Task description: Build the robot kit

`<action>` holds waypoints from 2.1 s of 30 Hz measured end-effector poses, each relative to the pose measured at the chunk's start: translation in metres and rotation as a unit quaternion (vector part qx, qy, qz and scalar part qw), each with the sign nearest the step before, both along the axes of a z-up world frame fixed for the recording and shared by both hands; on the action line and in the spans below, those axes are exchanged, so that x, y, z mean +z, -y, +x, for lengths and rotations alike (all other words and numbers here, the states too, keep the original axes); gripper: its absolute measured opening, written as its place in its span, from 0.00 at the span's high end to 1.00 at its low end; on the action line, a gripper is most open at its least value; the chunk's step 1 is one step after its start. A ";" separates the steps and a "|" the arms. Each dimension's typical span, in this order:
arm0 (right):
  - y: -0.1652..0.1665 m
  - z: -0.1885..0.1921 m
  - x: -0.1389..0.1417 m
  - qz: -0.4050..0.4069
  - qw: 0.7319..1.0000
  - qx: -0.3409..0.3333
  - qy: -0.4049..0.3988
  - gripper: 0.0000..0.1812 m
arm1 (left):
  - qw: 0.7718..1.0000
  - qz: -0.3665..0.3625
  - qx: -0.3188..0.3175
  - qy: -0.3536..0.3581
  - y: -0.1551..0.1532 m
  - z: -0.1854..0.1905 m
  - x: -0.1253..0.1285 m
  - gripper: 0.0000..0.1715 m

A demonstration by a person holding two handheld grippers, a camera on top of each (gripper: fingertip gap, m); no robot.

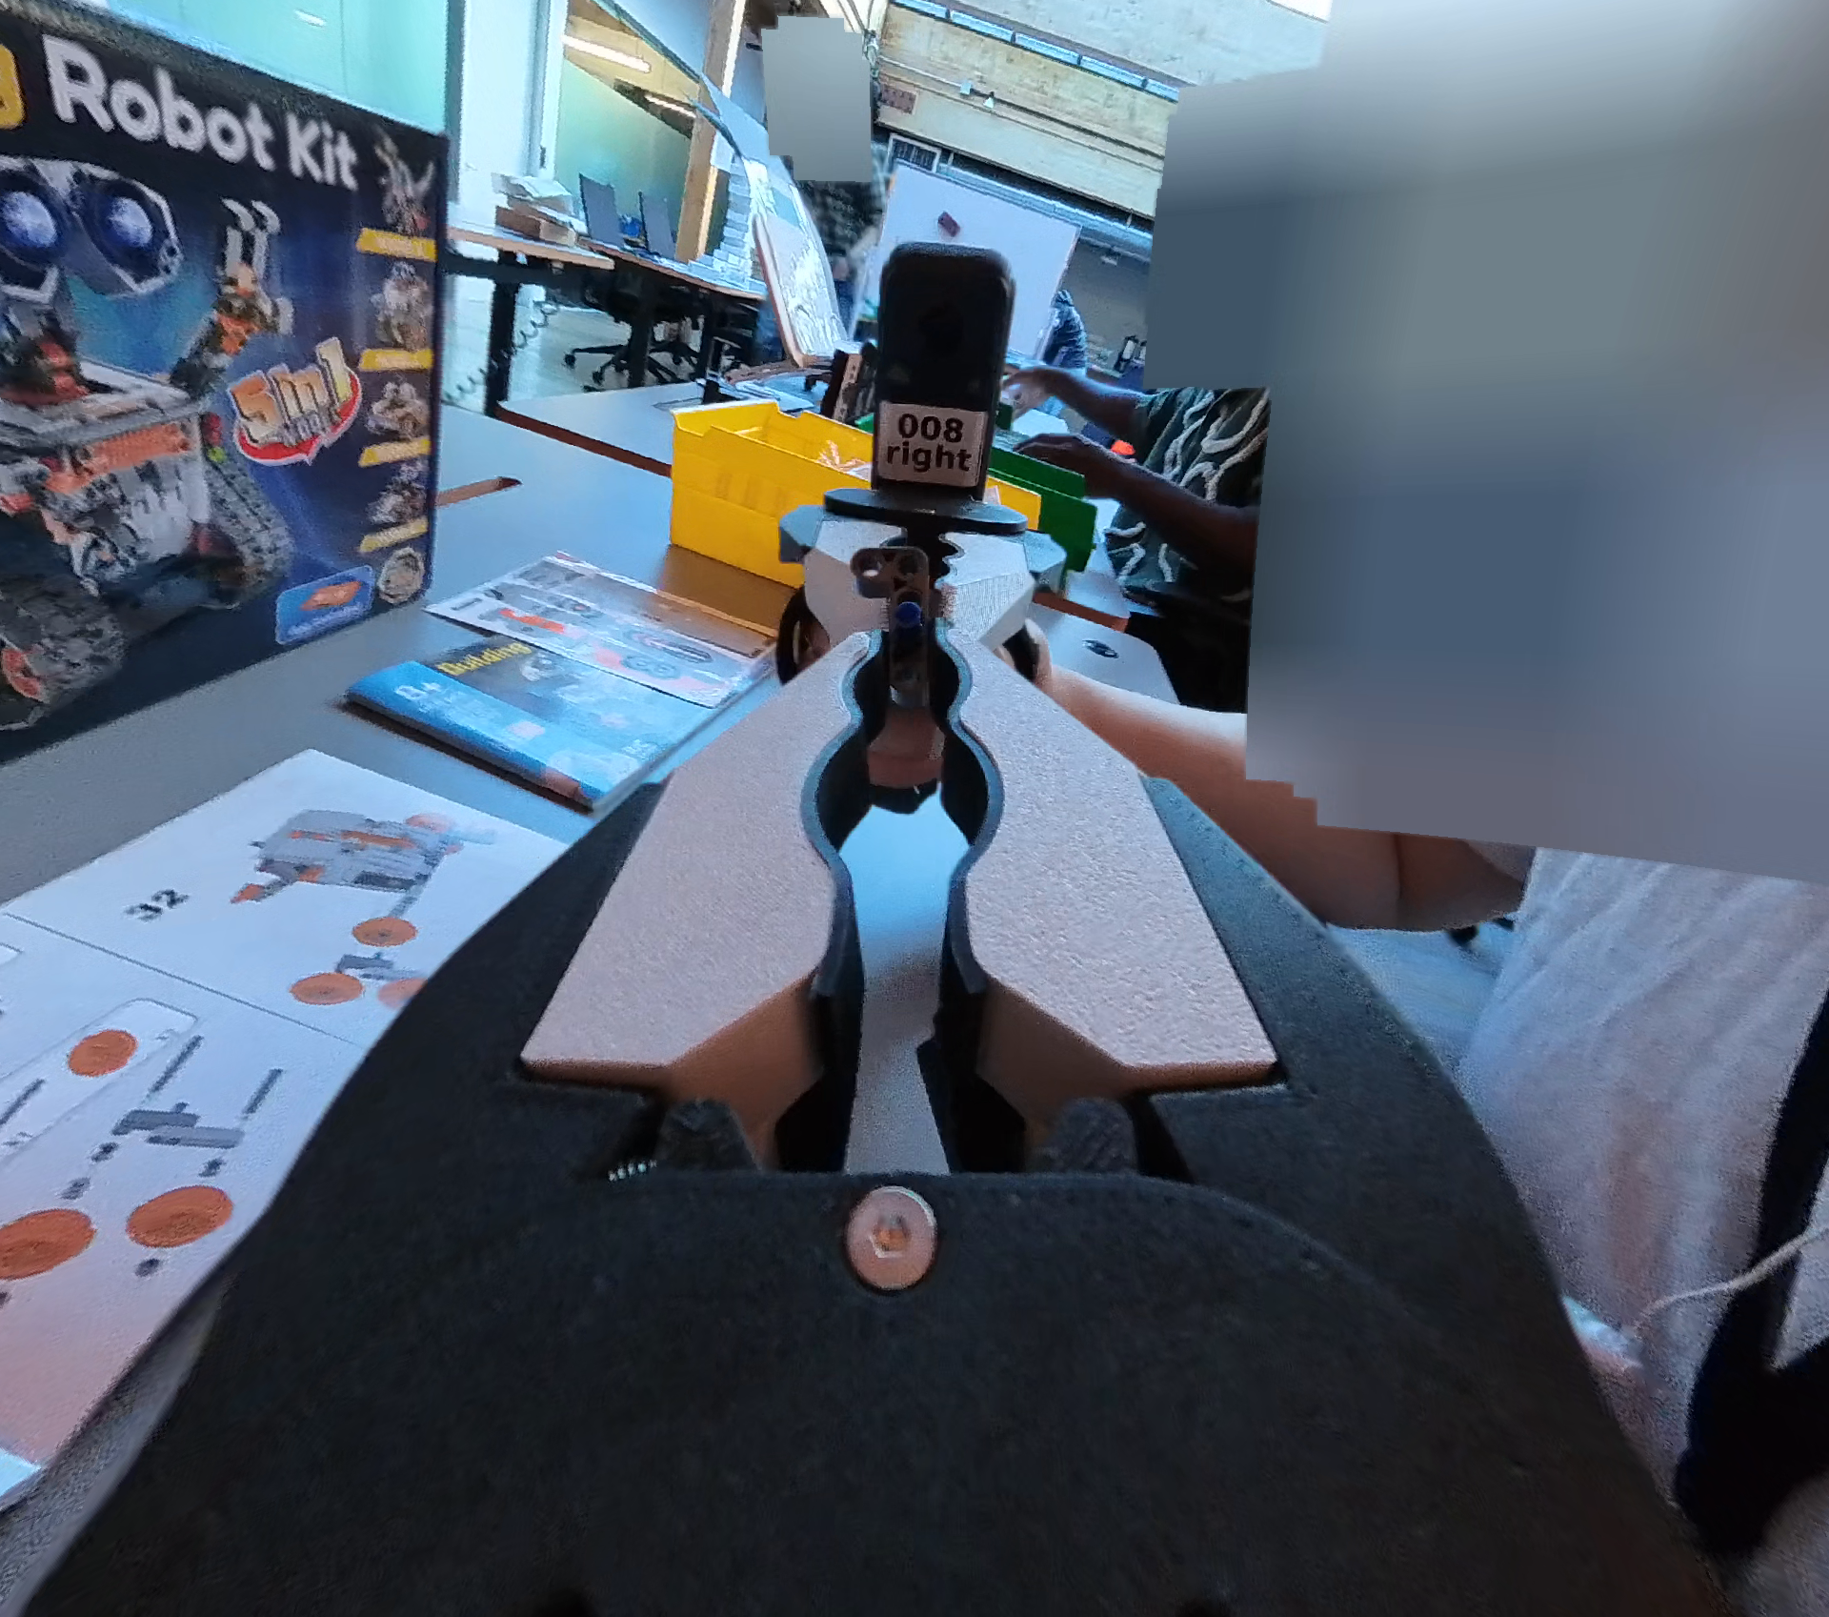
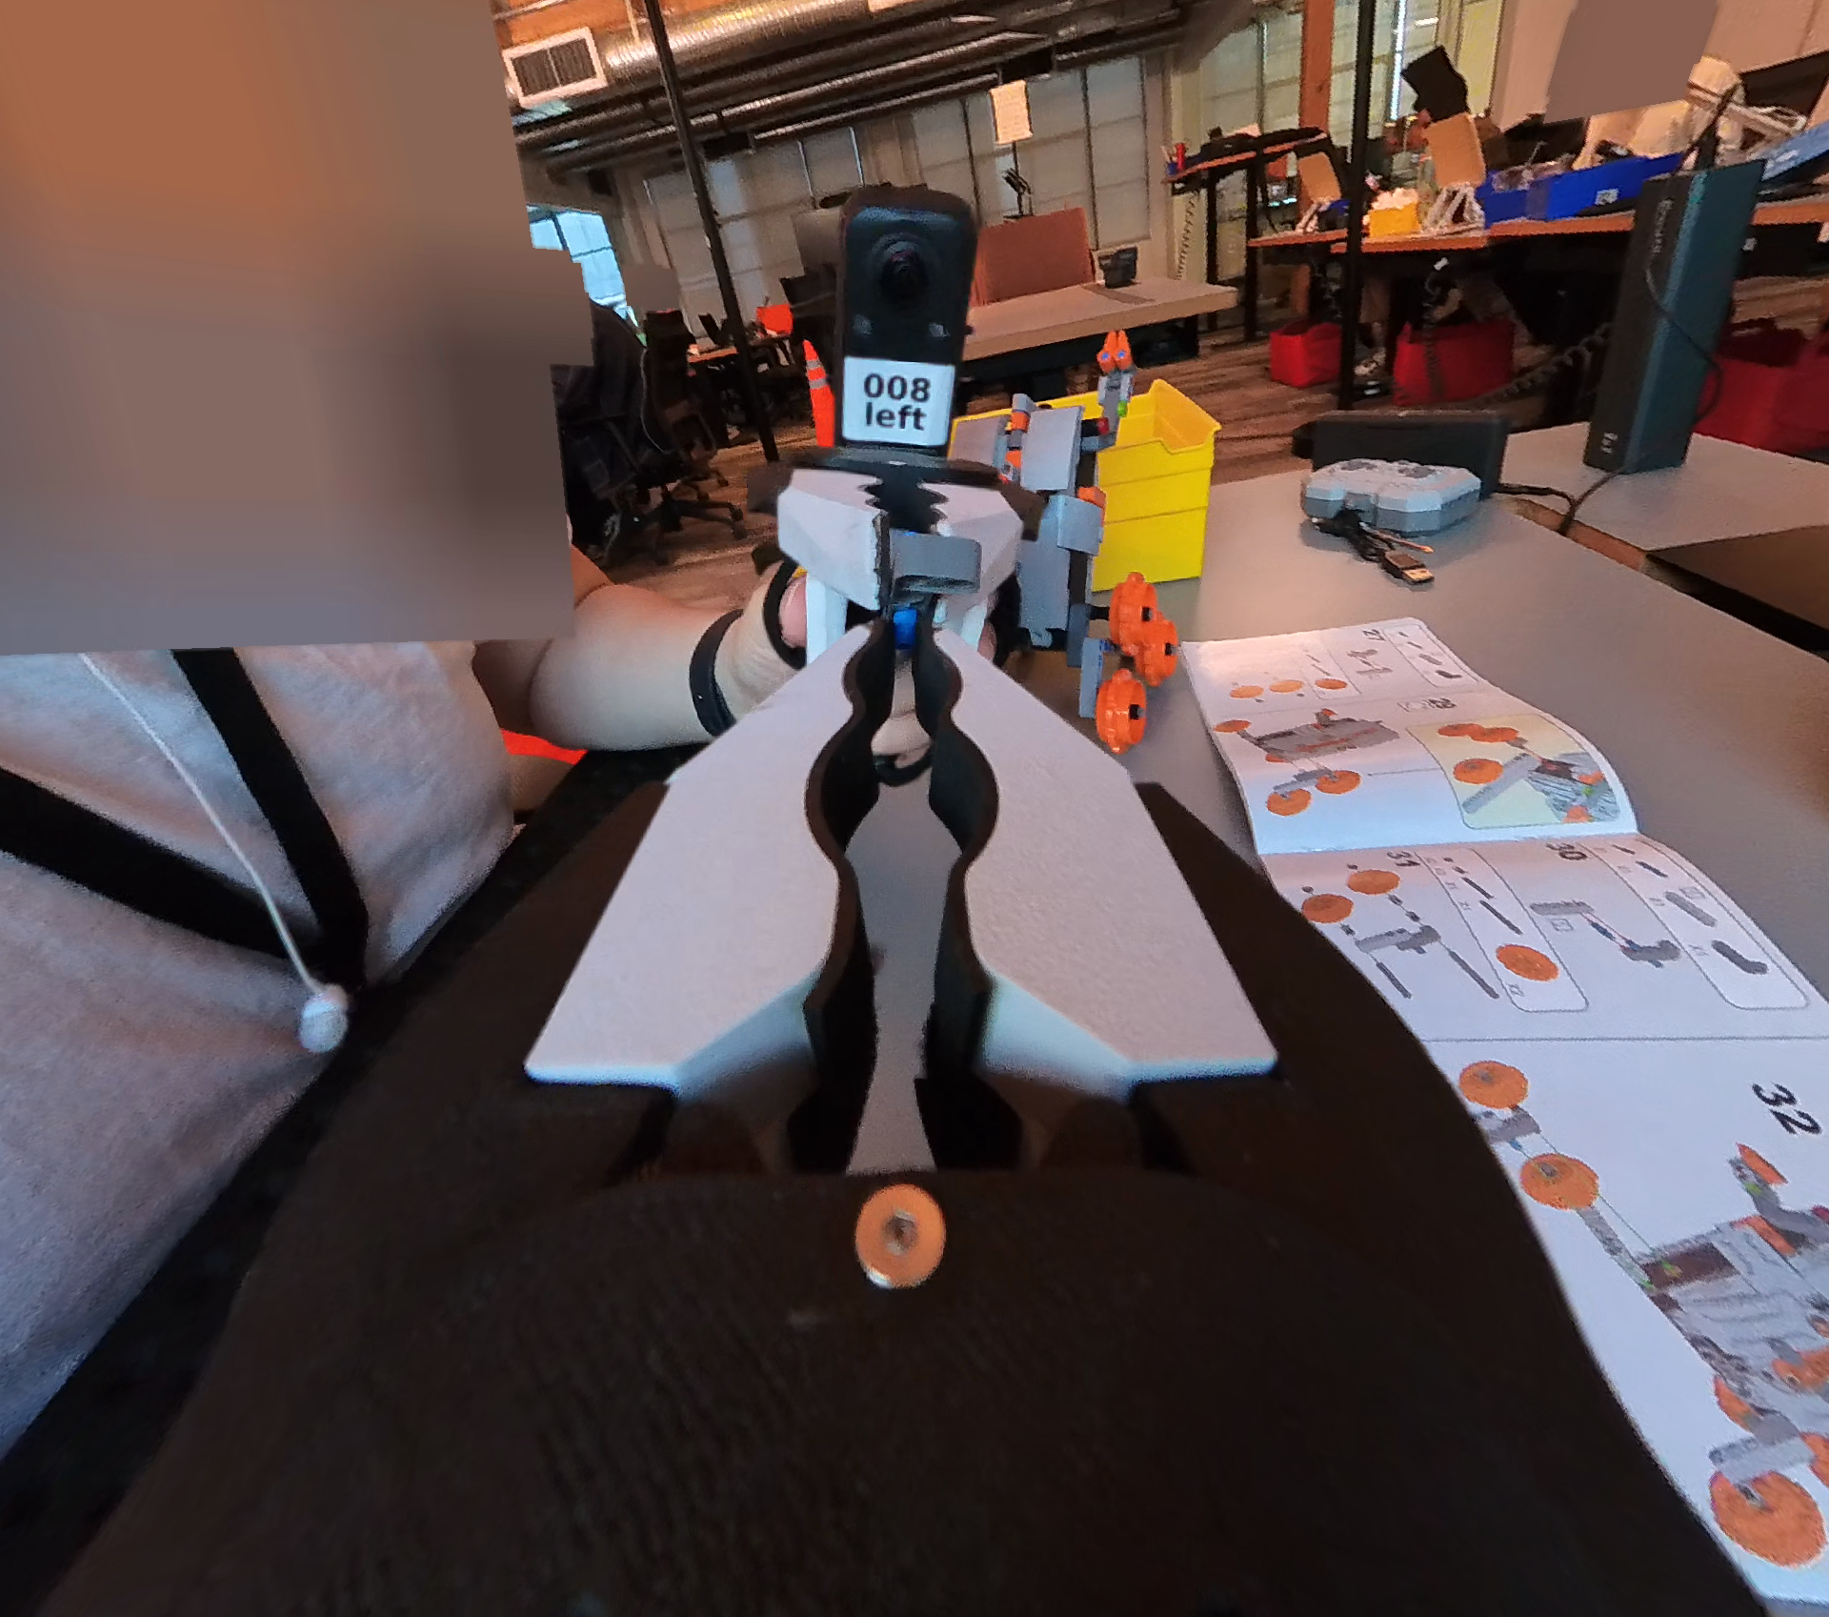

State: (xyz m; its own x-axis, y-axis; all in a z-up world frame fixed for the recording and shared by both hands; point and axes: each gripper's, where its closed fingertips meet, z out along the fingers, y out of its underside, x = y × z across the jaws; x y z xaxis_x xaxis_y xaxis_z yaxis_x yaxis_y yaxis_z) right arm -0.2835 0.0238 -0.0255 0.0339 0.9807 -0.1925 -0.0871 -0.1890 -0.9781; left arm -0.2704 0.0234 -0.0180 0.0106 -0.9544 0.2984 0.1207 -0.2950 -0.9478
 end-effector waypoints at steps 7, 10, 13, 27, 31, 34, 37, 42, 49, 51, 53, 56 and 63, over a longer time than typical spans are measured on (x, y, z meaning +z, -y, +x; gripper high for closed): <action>0.000 0.000 0.000 0.002 1.000 -0.003 0.002 0.98 | 1.000 0.000 0.009 0.000 -0.001 0.000 0.001 0.97; -0.001 0.000 -0.001 0.004 1.000 -0.006 0.006 0.98 | 1.000 -0.014 0.002 0.003 -0.001 -0.001 0.000 0.97; -0.002 0.001 -0.001 -0.004 1.000 -0.006 0.003 0.98 | 1.000 -0.023 -0.002 0.007 -0.002 0.000 0.000 0.97; -0.029 0.006 0.004 -0.192 0.977 -0.010 -0.096 0.98 | 0.990 -0.137 0.010 0.043 -0.025 -0.005 -0.008 0.87; -0.030 0.002 0.000 -0.206 0.973 -0.006 -0.100 0.98 | 0.989 -0.138 0.011 0.047 -0.026 -0.007 -0.007 0.94; -0.032 -0.001 -0.002 -0.209 0.973 -0.009 -0.101 0.98 | 0.989 -0.137 0.023 0.049 -0.029 -0.010 -0.007 0.97; -0.034 -0.003 -0.003 -0.213 0.971 -0.013 -0.105 0.98 | 0.986 -0.154 0.018 0.057 -0.031 -0.011 -0.008 0.97; -0.035 -0.005 -0.004 -0.218 0.969 -0.019 -0.110 0.98 | 0.984 -0.167 0.019 0.064 -0.034 -0.012 -0.008 0.97; -0.038 -0.009 -0.007 -0.232 0.965 -0.025 -0.118 0.98 | 0.983 -0.166 0.029 0.066 -0.037 -0.014 -0.010 0.97; -0.036 -0.009 -0.006 -0.230 0.966 -0.018 -0.120 0.98 | 0.983 -0.171 0.021 0.065 -0.035 -0.014 -0.009 0.98; -0.033 -0.010 -0.006 -0.218 0.969 -0.013 -0.115 0.98 | 0.983 -0.173 0.015 0.056 -0.033 -0.015 -0.009 0.97; -0.030 -0.009 -0.011 -0.150 0.986 -0.027 -0.068 0.96 | 0.982 -0.186 0.002 0.041 -0.030 -0.014 -0.011 0.97; -0.029 0.008 -0.052 0.201 0.949 -0.128 0.204 0.67 | 0.956 -0.284 -0.049 -0.060 -0.018 -0.006 -0.042 0.97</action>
State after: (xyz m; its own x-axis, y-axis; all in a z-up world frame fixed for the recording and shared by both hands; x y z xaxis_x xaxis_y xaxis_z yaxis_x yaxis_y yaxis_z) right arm -0.2759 0.0528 -0.0773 0.2726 0.9218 0.2755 0.3226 0.1822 -0.9288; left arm -0.2762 0.0418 -0.0596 -0.0046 -0.6376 0.7704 -0.0330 -0.7699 -0.6374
